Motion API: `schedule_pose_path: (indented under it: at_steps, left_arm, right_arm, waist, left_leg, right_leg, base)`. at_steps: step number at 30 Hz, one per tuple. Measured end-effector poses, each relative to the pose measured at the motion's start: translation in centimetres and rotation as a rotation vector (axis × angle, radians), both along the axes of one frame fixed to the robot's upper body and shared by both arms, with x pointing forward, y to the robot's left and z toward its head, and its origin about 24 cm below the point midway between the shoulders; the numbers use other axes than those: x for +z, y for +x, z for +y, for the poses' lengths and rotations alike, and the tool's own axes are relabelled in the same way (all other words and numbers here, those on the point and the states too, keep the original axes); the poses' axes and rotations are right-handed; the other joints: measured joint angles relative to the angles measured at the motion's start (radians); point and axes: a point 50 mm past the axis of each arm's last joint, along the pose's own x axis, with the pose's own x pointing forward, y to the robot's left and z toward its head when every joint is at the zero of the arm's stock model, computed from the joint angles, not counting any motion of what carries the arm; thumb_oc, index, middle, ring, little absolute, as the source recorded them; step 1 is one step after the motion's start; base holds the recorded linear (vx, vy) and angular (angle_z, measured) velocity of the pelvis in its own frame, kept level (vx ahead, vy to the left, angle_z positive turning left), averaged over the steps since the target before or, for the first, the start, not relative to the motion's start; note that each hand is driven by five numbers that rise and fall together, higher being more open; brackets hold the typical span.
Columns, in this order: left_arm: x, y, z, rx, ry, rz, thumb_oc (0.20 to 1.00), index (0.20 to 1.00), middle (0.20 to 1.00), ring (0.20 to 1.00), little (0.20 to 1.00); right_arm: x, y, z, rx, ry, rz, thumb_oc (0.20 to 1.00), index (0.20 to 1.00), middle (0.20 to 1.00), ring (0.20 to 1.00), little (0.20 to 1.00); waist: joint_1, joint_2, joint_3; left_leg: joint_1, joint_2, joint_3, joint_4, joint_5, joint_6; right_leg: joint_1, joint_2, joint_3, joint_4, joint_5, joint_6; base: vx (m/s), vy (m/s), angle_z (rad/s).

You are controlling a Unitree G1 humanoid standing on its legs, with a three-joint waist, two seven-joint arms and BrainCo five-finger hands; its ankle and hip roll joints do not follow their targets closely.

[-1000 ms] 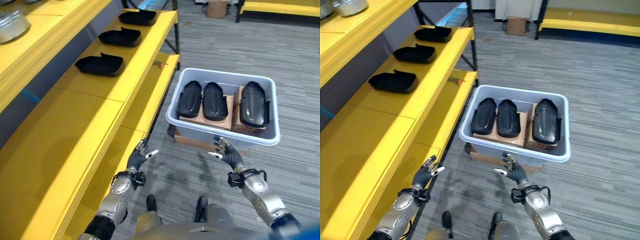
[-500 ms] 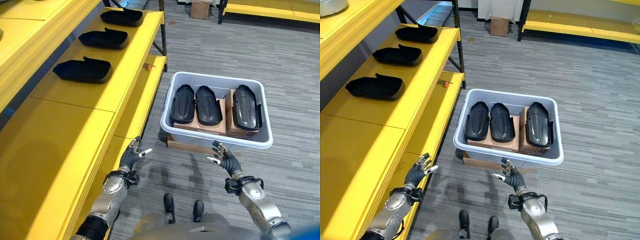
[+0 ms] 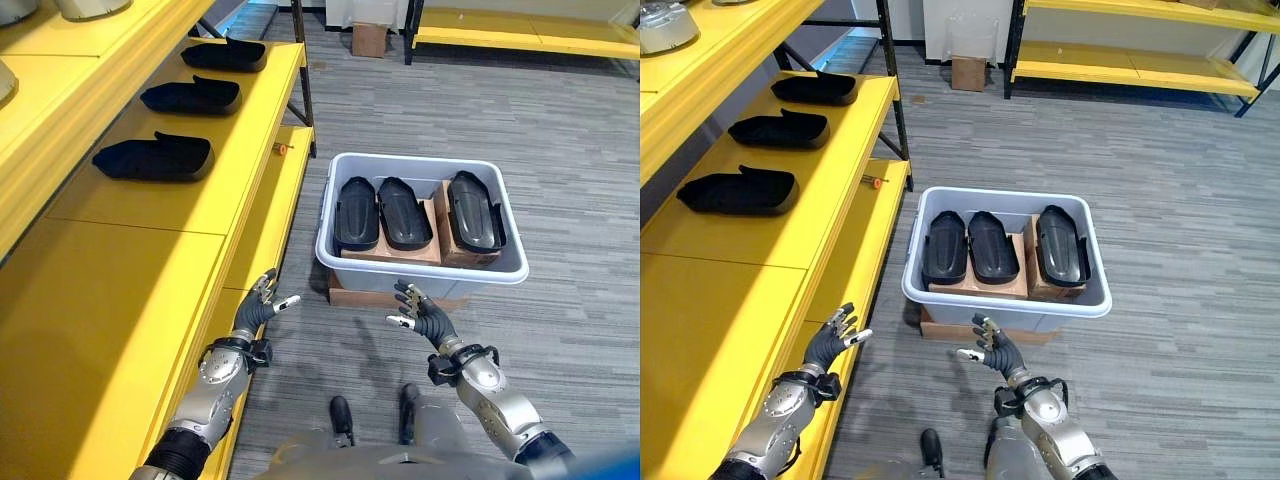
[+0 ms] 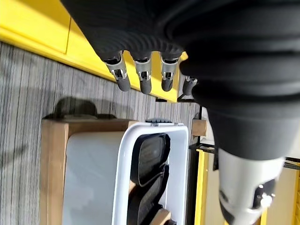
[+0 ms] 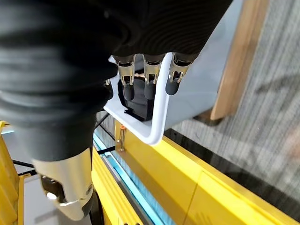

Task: Move parts from the plastic box to the shelf.

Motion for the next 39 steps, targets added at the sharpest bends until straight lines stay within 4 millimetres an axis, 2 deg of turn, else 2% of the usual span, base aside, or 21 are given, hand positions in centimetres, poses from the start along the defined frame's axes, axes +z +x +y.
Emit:
schedule_pose_path:
  at_steps: [1,2,3,4,5,6,7,8,9,10,16,20,27,31,33,37,39]
  left_arm:
    - [-0.3,-0.2,0.4,0.016,0.004,0.012,1.0,1.0,1.0,1.0,1.0]
    - [-0.9,-1.0,0.9,0.04,0.007,0.042,1.0,1.0,1.0,1.0,1.0]
    - [-1.4,-1.4,1.3,0.073,-0.004,0.059,1.0,1.0,1.0,1.0,1.0]
    - [-2.0,-2.2,1.6,0.108,-0.009,0.089,1.0,1.0,1.0,1.0,1.0]
    - [-2.3,-2.8,1.9,0.118,-0.004,0.107,1.0,1.0,1.0,1.0,1.0]
    - [-2.6,-3.9,2.4,0.126,0.011,0.128,1.0,1.0,1.0,1.0,1.0]
    - [-3.2,-4.8,2.3,0.134,0.004,0.164,1.0,1.0,1.0,1.0,1.0]
    - [-3.5,-5.2,1.5,0.116,-0.013,0.177,1.0,1.0,1.0,1.0,1.0]
    - [-3.5,-5.0,0.9,0.101,-0.028,0.169,1.0,1.0,1.0,1.0,1.0]
    - [-3.3,-4.7,0.6,0.092,-0.032,0.161,1.0,1.0,1.0,1.0,1.0]
    - [-2.4,-3.0,-0.3,0.047,-0.048,0.105,1.0,1.0,1.0,1.0,1.0]
    - [-1.6,-1.8,-0.6,0.034,-0.056,0.068,1.0,1.0,1.0,1.0,1.0]
    - [-1.8,-2.0,-0.9,0.027,-0.073,0.076,1.0,1.0,1.0,1.0,1.0]
    - [-1.5,-1.6,-1.0,0.029,-0.089,0.063,1.0,1.0,1.0,1.0,1.0]
    - [-0.3,-0.8,-1.5,0.014,-0.115,0.009,1.0,1.0,1.0,1.0,1.0]
    - [2.8,2.2,-2.9,-0.044,-0.135,-0.126,1.0,1.0,1.0,1.0,1.0]
    - [6.0,4.6,-4.1,-0.072,-0.165,-0.273,1.0,1.0,1.0,1.0,1.0]
  right_arm:
    - [0.1,0.1,0.1,0.004,0.002,-0.006,1.0,1.0,1.0,1.0,1.0]
    - [0.1,0.1,0.1,0.012,-0.003,-0.006,1.0,1.0,1.0,1.0,1.0]
    - [-0.1,-0.1,0.3,0.024,-0.014,0.0,1.0,1.0,1.0,1.0,1.0]
    - [-0.4,-0.5,0.6,0.038,-0.016,0.02,1.0,1.0,1.0,1.0,1.0]
    - [-0.7,-0.9,0.9,0.052,-0.013,0.037,1.0,1.0,1.0,1.0,1.0]
    - [-0.6,-0.7,1.2,0.039,0.013,0.032,1.0,1.0,1.0,1.0,1.0]
    - [-0.3,-0.3,1.0,0.02,0.018,0.02,1.0,1.0,1.0,1.0,1.0]
    - [-0.3,-0.2,0.0,-0.021,0.011,0.016,1.0,1.0,1.0,1.0,1.0]
    - [-0.5,-0.3,-0.9,-0.031,-0.022,0.024,1.0,1.0,1.0,1.0,1.0]
    - [-0.5,-0.3,-1.2,-0.032,-0.034,0.026,1.0,1.0,1.0,1.0,1.0]
    - [-0.2,0.0,-3.0,-0.071,-0.088,0.013,1.0,1.0,1.0,1.0,1.0]
    - [-0.1,0.0,-3.5,-0.094,-0.092,0.007,1.0,1.0,1.0,1.0,1.0]
    - [0.3,0.0,-4.1,-0.144,-0.079,-0.015,1.0,1.0,1.0,1.0,1.0]
    - [2.6,1.6,-4.1,-0.166,-0.057,-0.128,1.0,1.0,1.0,1.0,1.0]
    - [5.3,3.2,-3.6,-0.155,-0.037,-0.245,1.0,1.0,1.0,1.0,1.0]
    - [11.0,6.0,-3.2,-0.136,-0.06,-0.494,1.0,1.0,1.0,1.0,1.0]
    - [14.4,7.5,-3.1,-0.151,-0.079,-0.641,1.0,1.0,1.0,1.0,1.0]
  waist:
    - [0.006,-0.003,0.001]
    - [0.018,-0.012,-0.002]
    - [0.016,-0.017,-0.001]
    - [0.01,-0.029,-0.007]
    - [0.015,-0.062,-0.022]
    - [0.026,-0.122,-0.057]
    - [0.029,-0.125,-0.067]
    - [0.012,-0.102,-0.07]
    - [0.014,-0.075,-0.058]
    - [0.007,-0.065,-0.054]
    - [-0.006,-0.038,-0.053]
    - [-0.012,-0.034,-0.054]
    - [-0.019,-0.017,-0.049]
    - [-0.021,-0.015,-0.048]
    - [-0.024,-0.012,-0.048]
    - [-0.041,0.001,-0.038]
    - [-0.042,0.008,-0.011]
  left_leg:
    - [-0.001,-0.004,0.014,-0.001,0.001,-0.001]
    - [-0.001,-0.016,0.02,-0.001,-0.002,-0.004]
    - [0.009,-0.018,0.006,-0.004,-0.005,-0.002]
    - [0.021,-0.013,-0.014,-0.004,-0.007,-0.006]
    - [0.029,-0.012,-0.021,-0.005,-0.009,-0.02]
    - [0.029,-0.024,-0.034,-0.004,-0.012,-0.035]
    - [0.036,0.001,-0.044,0.0,-0.007,-0.054]
    - [0.032,0.037,-0.069,0.004,-0.005,-0.08]
    - [0.031,0.081,-0.089,0.0,0.001,-0.107]
    - [0.031,0.098,-0.095,-0.001,0.004,-0.118]
    - [0.029,0.176,-0.127,-0.005,0.004,-0.147]
    - [0.005,0.192,-0.134,-0.005,0.007,-0.167]
    - [-0.005,0.19,-0.132,-0.006,0.007,-0.171]
    - [-0.008,0.188,-0.12,-0.006,0.004,-0.17]
    - [-0.031,0.185,-0.106,-0.006,0.005,-0.17]
    - [-0.082,0.172,-0.086,-0.005,0.016,-0.16]
    - [-0.12,0.159,-0.067,-0.005,0.029,-0.154]
  right_leg:
    - [0.024,-0.036,-0.042,-0.13,0.043,0.028]
    - [0.046,-0.071,-0.075,-0.232,0.098,0.042]
    - [0.06,-0.088,-0.05,-0.241,0.133,0.055]
    - [0.093,-0.079,-0.009,-0.241,0.152,0.059]
    - [0.128,-0.062,0.01,-0.217,0.167,0.041]
    - [0.164,-0.041,0.004,-0.211,0.175,0.031]
    - [0.191,-0.017,-0.012,-0.229,0.187,-0.013]
    - [0.208,0.012,-0.035,-0.235,0.158,-0.037]
    - [0.211,0.062,-0.042,-0.24,0.141,-0.059]
    - [0.22,0.08,-0.05,-0.24,0.134,-0.069]
    - [0.216,0.159,-0.063,-0.243,0.105,-0.103]
    - [0.195,0.174,-0.066,-0.244,0.093,-0.115]
    - [0.185,0.172,-0.066,-0.241,0.097,-0.121]
    - [0.167,0.171,-0.056,-0.243,0.097,-0.12]
    - [0.14,0.17,-0.037,-0.242,0.105,-0.12]
    - [0.077,0.16,-0.016,-0.24,0.137,-0.13]
    - [0.032,0.15,-0.002,-0.239,0.161,-0.133]
  base:
    - [0.14,-0.238,-0.37]
    - [0.16,-0.238,-0.18]
    - [0.12,-0.203,0.03]
    - [0.09,-0.139,0.41]
    - [0.11,-0.225,0.54]
    - [0.09,-0.276,0.39]
    - [0.1,-0.349,0.46]
    - [0.09,-0.435,0.32]
    - [0.07,-0.358,0.38]
    - [0.07,-0.336,0.07]
    - [0.02,-0.088,-0.06]
    - [0.03,-0.033,0.02]
    - [0.03,0.001,0.0]
    - [-0.02,0.014,-0.09]
    - [-0.05,0.023,-0.21]
    - [-0.1,0.024,-0.16]
    - [-0.11,0.014,-0.2]
